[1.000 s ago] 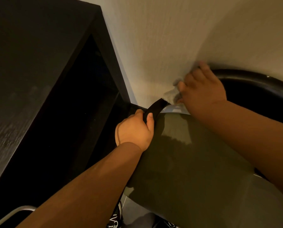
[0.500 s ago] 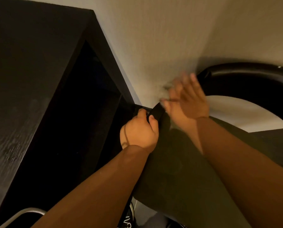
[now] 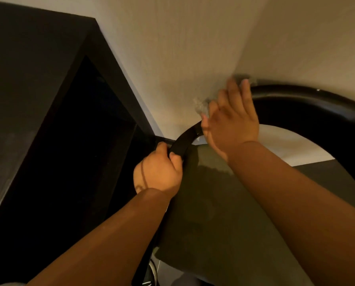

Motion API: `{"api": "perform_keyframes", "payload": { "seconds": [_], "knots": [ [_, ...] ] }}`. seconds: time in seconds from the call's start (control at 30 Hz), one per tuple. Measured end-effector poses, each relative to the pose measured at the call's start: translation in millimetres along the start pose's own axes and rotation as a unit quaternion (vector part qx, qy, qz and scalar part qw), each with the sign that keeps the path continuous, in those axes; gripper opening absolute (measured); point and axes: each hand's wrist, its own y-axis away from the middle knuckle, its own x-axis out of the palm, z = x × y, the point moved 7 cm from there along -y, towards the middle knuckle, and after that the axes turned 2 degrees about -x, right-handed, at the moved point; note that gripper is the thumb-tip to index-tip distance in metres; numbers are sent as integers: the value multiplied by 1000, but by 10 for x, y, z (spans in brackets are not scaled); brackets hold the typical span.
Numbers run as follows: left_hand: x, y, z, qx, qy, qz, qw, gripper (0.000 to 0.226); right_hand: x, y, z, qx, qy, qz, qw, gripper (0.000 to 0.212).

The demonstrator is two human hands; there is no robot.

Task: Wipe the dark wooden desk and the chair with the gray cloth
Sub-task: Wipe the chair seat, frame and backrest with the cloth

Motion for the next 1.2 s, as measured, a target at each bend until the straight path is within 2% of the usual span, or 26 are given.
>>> {"api": "perform_keyframes", "payload": {
  "seconds": [0.1, 0.23, 0.33, 0.4, 0.47, 0.53, 0.67, 0.7, 0.77, 0.8, 0.83, 0.87, 1.0, 1.1, 1.2],
  "knots": [
    [-10, -3, -19, 5, 1, -1, 1000, 20, 5, 80, 70, -9, -22, 15, 1000, 68],
    [-14, 6, -21, 9, -3, -3, 1000, 19, 247, 254, 488, -131, -80, 31, 988, 65],
    [-15, 6, -19, 7, 0, 3, 1000, 15, 237, 275, 426, -128, -139, -37, 981, 55],
    [-11, 8, -23, 8, 0, 4, 1000, 18, 118, 363, 287, -85, -256, -113, 956, 45],
    [-6, -1, -24, 4, -11, 3, 1000, 23, -8, 527, 160, -13, -385, -158, 909, 41],
    [6, -10, -14, -12, -33, 14, 999, 25, -69, 741, 106, 89, -514, -121, 845, 42],
    [-7, -19, -13, -39, -44, 30, 998, 26, 268, 887, 393, 285, -645, 5, 709, 40],
    [-15, -22, -19, -37, -45, 27, 998, 25, 387, 824, 542, 305, -676, 62, 668, 46],
    [-10, -32, -21, -39, -43, 22, 998, 22, 514, 685, 832, 324, -748, 190, 548, 55],
    [-9, -33, -25, -39, -41, 19, 998, 21, 521, 632, 916, 320, -771, 234, 499, 56],
    [-12, -33, -31, -37, -41, 15, 998, 20, 515, 576, 946, 311, -787, 253, 469, 57],
    [-17, -29, -38, -34, -39, 12, 999, 19, 522, 516, 920, 306, -795, 253, 459, 58],
    [-39, -16, -75, -19, -41, 13, 999, 15, 669, 401, 782, 376, -776, 166, 479, 58],
    [-29, 11, -50, -15, -28, 26, 999, 16, 703, 488, 1002, 407, -780, 158, 448, 63],
    [-42, 19, -57, -14, -12, 26, 1000, 24, 759, 483, 938, 421, -774, 116, 458, 48]
  ]
}}
